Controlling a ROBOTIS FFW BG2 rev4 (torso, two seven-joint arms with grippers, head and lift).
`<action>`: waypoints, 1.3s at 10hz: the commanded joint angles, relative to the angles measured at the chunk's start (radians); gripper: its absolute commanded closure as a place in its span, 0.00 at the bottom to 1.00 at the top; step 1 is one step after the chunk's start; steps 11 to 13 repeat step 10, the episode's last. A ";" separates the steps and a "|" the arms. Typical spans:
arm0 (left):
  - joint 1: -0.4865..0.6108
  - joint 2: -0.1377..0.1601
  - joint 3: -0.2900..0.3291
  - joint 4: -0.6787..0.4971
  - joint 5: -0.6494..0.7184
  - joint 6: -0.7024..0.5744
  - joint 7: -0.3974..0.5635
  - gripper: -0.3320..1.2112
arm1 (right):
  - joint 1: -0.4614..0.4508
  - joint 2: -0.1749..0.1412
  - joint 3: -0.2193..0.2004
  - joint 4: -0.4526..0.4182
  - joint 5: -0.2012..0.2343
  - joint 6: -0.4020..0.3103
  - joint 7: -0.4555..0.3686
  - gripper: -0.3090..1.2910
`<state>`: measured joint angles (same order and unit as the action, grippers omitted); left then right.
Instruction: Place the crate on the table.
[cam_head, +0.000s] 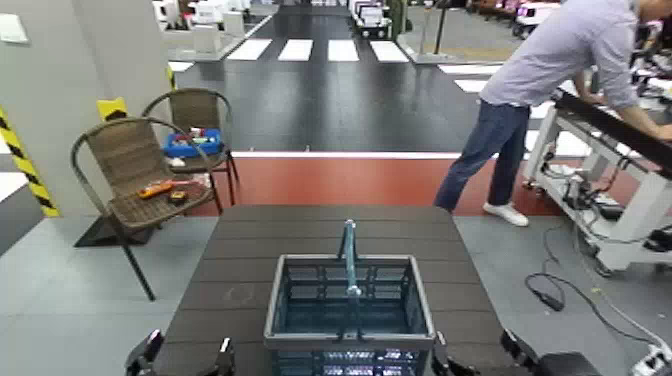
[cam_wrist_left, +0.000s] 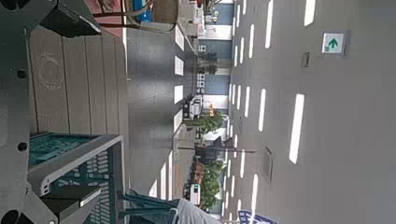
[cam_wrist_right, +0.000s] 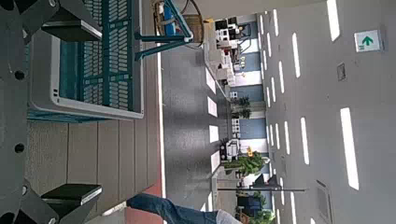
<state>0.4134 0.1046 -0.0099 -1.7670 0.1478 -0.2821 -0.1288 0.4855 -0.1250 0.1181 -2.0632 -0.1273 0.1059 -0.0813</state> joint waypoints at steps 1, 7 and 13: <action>-0.001 0.000 0.002 0.000 0.003 0.001 0.000 0.28 | 0.002 0.002 0.000 0.000 0.000 0.000 0.000 0.29; -0.007 -0.002 0.004 0.000 0.012 0.009 -0.003 0.28 | 0.004 0.004 0.002 0.000 0.000 0.000 0.000 0.29; -0.077 0.000 0.014 -0.054 0.226 0.316 -0.081 0.28 | 0.004 0.007 0.003 0.000 0.000 0.003 0.000 0.29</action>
